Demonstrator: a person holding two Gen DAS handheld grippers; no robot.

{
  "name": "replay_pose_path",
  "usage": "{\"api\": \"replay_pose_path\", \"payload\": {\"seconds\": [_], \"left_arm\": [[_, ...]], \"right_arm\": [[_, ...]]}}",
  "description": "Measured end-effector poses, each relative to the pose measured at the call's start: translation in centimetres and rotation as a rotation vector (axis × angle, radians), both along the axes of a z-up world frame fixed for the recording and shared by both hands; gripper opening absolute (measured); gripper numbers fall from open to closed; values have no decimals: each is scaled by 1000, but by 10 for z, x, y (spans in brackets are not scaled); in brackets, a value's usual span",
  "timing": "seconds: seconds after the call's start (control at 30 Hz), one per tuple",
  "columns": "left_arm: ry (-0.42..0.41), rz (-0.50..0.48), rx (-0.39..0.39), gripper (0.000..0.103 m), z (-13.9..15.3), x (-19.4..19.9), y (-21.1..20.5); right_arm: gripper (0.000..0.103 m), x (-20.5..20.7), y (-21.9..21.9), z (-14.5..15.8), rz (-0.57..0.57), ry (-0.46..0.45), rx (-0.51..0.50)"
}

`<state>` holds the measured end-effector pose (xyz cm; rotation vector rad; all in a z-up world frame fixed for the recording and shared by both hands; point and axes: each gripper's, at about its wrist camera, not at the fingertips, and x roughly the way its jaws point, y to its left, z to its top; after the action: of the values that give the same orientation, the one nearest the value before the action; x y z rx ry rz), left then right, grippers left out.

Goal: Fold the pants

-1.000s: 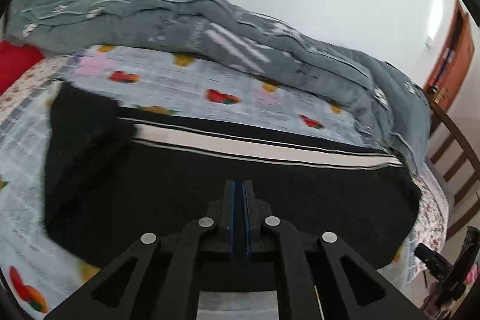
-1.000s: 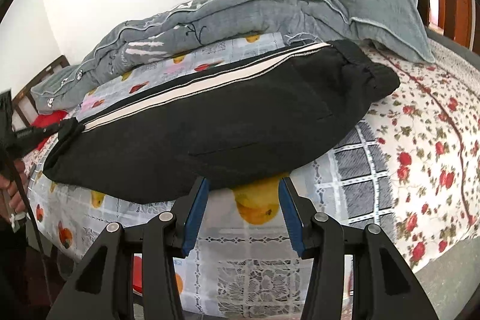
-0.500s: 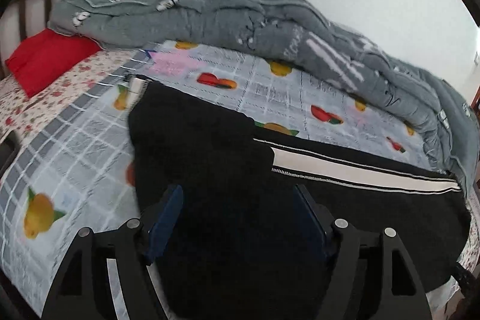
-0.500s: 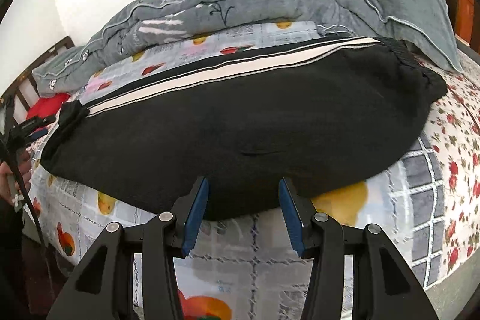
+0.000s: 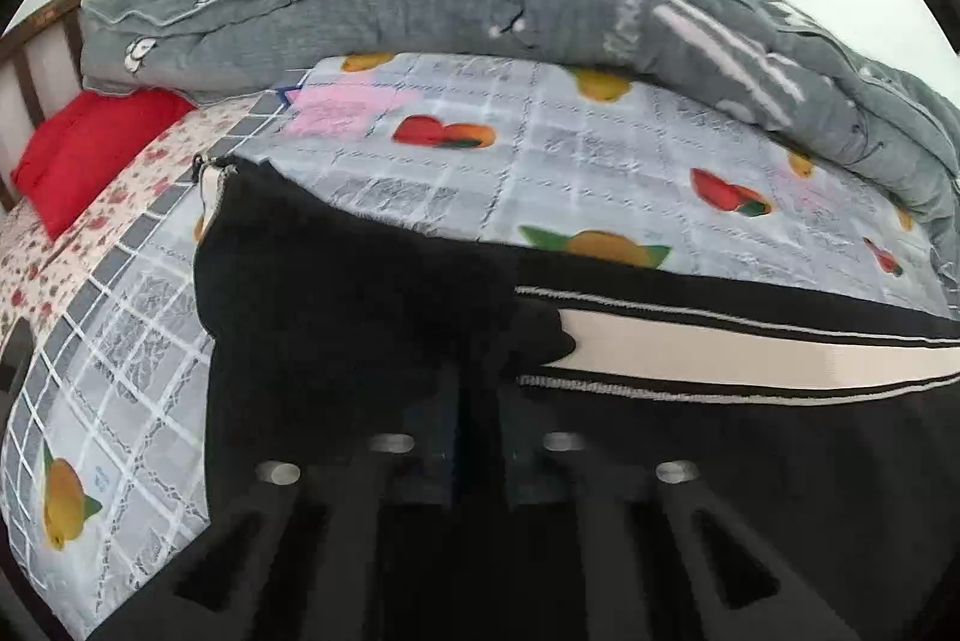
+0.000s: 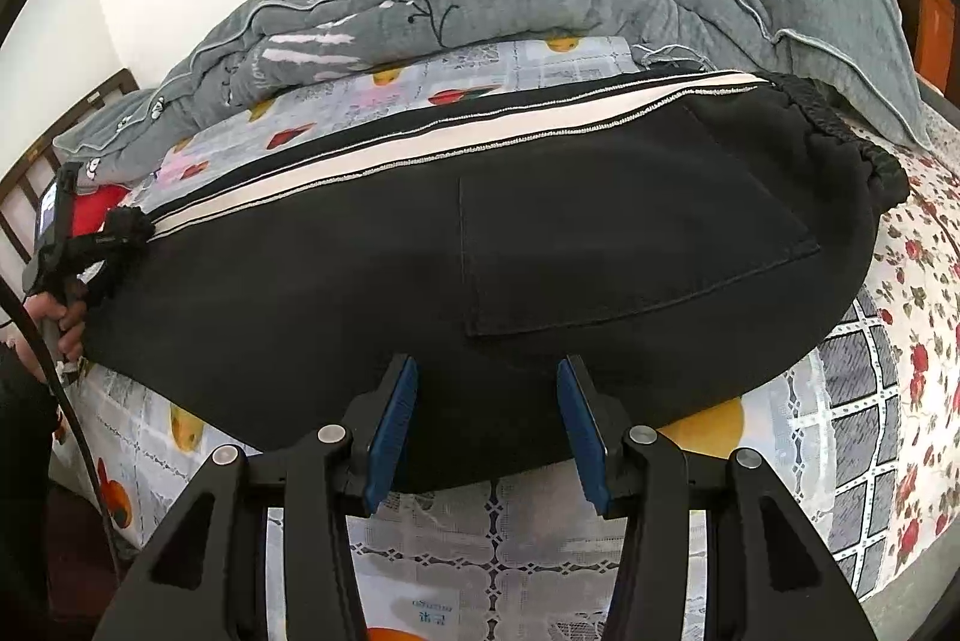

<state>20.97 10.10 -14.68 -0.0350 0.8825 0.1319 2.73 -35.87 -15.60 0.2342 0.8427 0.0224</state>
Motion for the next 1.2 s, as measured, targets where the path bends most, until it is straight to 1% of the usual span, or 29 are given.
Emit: {"api": "replay_pose_path", "payload": {"seconds": [0.03,0.13,0.17,0.27,0.33,0.37,0.4,0.43,0.47,0.5,0.57,0.67,0.7,0.73,0.8,0.83,0.87,0.93,0.97,1.0,1.07,1.2], "left_arm": [[-24,-6,34,9,7,-5,-6],[-101,-60,61,8,33,-20,-28],[-140,-97,60,8,45,-31,-41],[-207,-240,-9,8,69,-52,-74],[-221,-340,-75,8,78,-67,-102],[-208,-405,-119,8,78,-76,-121],[-192,-445,-149,8,76,-82,-133],[-164,-495,-185,8,69,-90,-149],[-141,-523,-207,8,63,-94,-159],[-101,-559,-233,8,51,-102,-173],[-41,-611,-256,8,26,-115,-193],[15,-661,-258,9,5,-130,-206],[19,-664,-244,9,3,-136,-205],[23,-670,-240,12,3,-138,-204],[47,-696,-268,27,9,-139,-192],[41,-698,-272,42,14,-141,-184],[-5,-681,-254,58,22,-147,-170],[-92,-648,-218,73,31,-158,-148],[-133,-625,-206,74,36,-163,-129],[-146,-598,-191,74,38,-166,-116],[-154,-518,-142,74,38,-168,-85],[-125,-408,-111,74,24,-175,-32]], "right_arm": [[48,0,-1,0,1,-2,2],[48,-2,-2,2,0,-12,18],[48,-3,-4,2,-1,-16,25],[48,-9,-7,5,-4,-25,34],[48,-15,-8,7,-5,-28,30],[48,-19,-10,9,-9,-31,21],[48,-23,-11,11,-12,-32,17],[48,-26,-13,12,-17,-32,15],[48,-31,-16,12,-24,-32,15],[48,-35,-18,13,-31,-32,17],[48,-44,-25,15,-46,-31,23],[48,-48,-26,17,-51,-28,18],[48,-48,-25,18,-48,-28,17],[48,-46,-22,19,-41,-28,20],[48,-41,-15,23,-23,-35,26],[48,-36,-10,25,-12,-40,29],[48,-31,-3,27,4,-47,36],[48,-17,13,32,40,-58,59],[48,-11,20,34,57,-61,71],[49,-3,30,36,79,-64,89],[49,13,48,36,110,-61,128],[49,44,85,27,169,-33,222]]}}
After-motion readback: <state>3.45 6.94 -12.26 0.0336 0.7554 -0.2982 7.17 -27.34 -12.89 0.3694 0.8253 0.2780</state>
